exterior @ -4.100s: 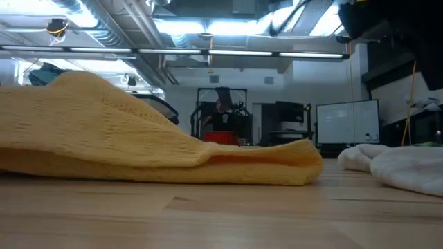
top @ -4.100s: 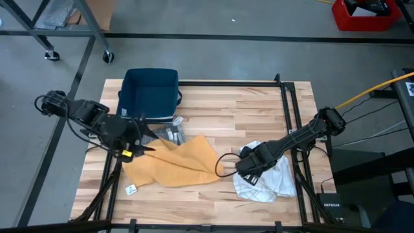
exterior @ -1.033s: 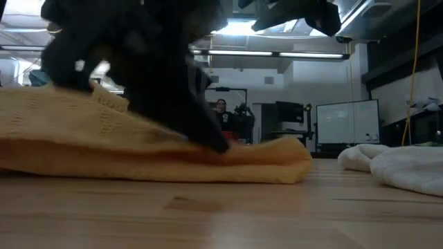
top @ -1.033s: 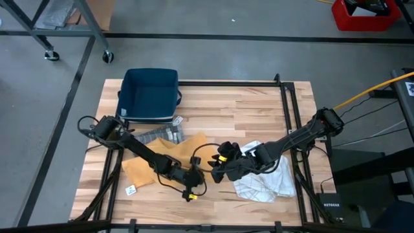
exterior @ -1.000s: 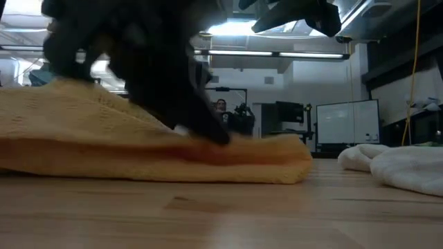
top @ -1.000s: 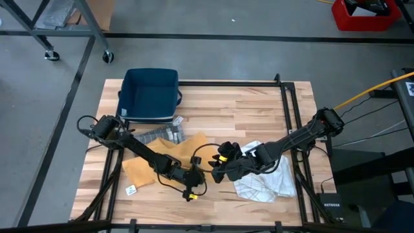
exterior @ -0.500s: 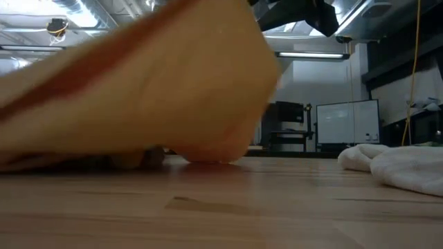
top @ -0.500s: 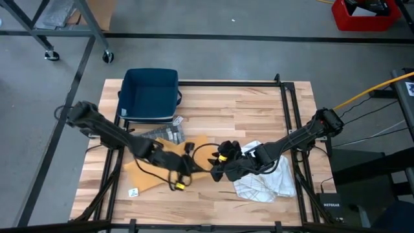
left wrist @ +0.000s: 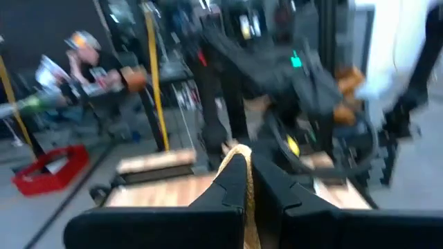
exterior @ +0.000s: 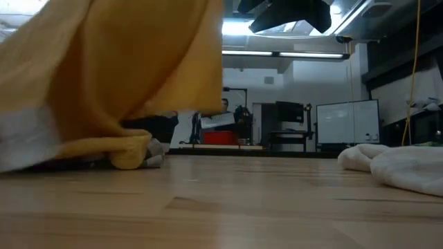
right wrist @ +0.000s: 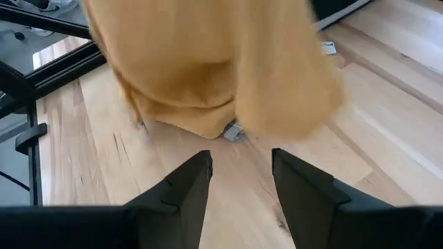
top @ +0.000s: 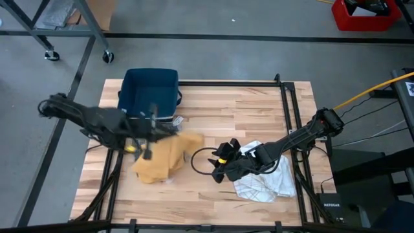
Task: Fold towel
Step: Fold the yellow towel
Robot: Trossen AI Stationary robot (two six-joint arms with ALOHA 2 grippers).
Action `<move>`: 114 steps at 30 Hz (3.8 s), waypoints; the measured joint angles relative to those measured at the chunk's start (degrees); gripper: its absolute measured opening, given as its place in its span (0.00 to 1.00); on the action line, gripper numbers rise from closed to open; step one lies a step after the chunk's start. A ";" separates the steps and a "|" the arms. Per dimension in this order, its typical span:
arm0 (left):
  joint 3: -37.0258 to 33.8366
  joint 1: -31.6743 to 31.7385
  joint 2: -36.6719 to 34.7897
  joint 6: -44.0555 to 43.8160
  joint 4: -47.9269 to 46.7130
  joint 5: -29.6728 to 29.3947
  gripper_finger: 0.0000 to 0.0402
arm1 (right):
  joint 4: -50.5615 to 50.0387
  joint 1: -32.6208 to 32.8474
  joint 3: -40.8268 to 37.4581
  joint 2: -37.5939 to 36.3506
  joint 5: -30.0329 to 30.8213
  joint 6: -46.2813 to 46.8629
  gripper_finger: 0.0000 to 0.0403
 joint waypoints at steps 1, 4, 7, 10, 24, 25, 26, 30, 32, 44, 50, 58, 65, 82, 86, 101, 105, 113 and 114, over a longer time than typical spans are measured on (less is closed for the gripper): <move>0.00 0.46 -1.72 -0.01 0.24 0.01 0.00 | 0.00 0.00 0.00 0.00 0.02 -0.02 0.41; 0.04 1.46 -6.64 -0.01 0.76 -0.02 0.00 | 0.06 -0.06 0.00 0.00 0.97 -0.06 0.41; 0.04 2.03 -10.62 -0.59 0.73 -0.01 0.00 | 0.32 -0.38 0.00 0.00 3.23 -0.07 0.41; 0.04 2.20 -13.60 -1.32 0.70 0.02 0.00 | 1.88 -0.88 0.00 0.00 5.17 -0.06 0.41; 0.04 2.20 -16.68 -1.18 0.53 0.11 0.00 | 24.91 -7.69 0.02 5.17 -0.26 -8.62 0.41; 0.04 2.20 -16.42 -0.86 0.57 0.13 0.00 | 28.18 -7.96 0.02 6.32 -2.69 -9.99 0.41; 0.04 2.20 -16.09 -0.56 0.55 0.11 0.00 | 31.25 -8.04 0.02 7.44 -4.84 -10.92 0.41; 0.04 2.20 -14.99 0.02 0.61 0.11 0.00 | 41.59 -7.89 0.02 11.30 -10.17 -13.61 0.41; 0.04 2.20 -14.47 0.64 0.68 0.11 0.00 | 44.93 -7.80 0.02 12.60 -10.80 -13.54 0.41; 0.04 2.26 -10.85 5.11 3.22 -1.38 0.00 | 55.09 -7.85 1.30 18.65 -15.02 -12.98 0.41; 0.04 2.26 -9.22 8.98 7.82 -1.84 0.00 | 54.72 -7.89 6.45 21.75 -16.58 -13.43 0.41; 0.04 2.26 -8.49 12.32 9.69 -2.33 0.00 | 49.42 -7.43 10.77 22.21 -19.65 -13.48 0.41; 0.04 2.26 -8.52 12.77 9.79 -5.46 0.00 | 48.39 -5.74 13.55 22.20 -20.96 -17.31 0.41; 0.04 2.24 -8.52 7.86 9.78 -5.38 0.00 | 35.41 -7.92 13.68 22.18 -6.12 -17.94 0.41; 0.04 2.24 -8.52 7.86 9.89 -5.38 0.00 | 35.43 -8.80 13.68 22.18 -6.30 -17.95 0.41; 0.04 2.24 -8.52 9.35 11.33 -5.31 0.00 | 45.53 -9.27 13.65 26.91 -15.07 -17.07 0.41; 0.04 2.24 -8.52 9.30 11.26 -5.31 0.00 | 45.88 -9.29 13.62 28.86 -12.40 -16.06 0.41; 0.04 2.24 -8.52 9.12 11.15 -5.31 0.00 | 44.80 -9.40 13.60 29.70 -7.99 -16.61 0.41; 0.04 2.24 -8.52 9.11 11.13 -5.31 0.00 | 44.66 -9.40 13.60 29.70 -7.71 -16.63 0.41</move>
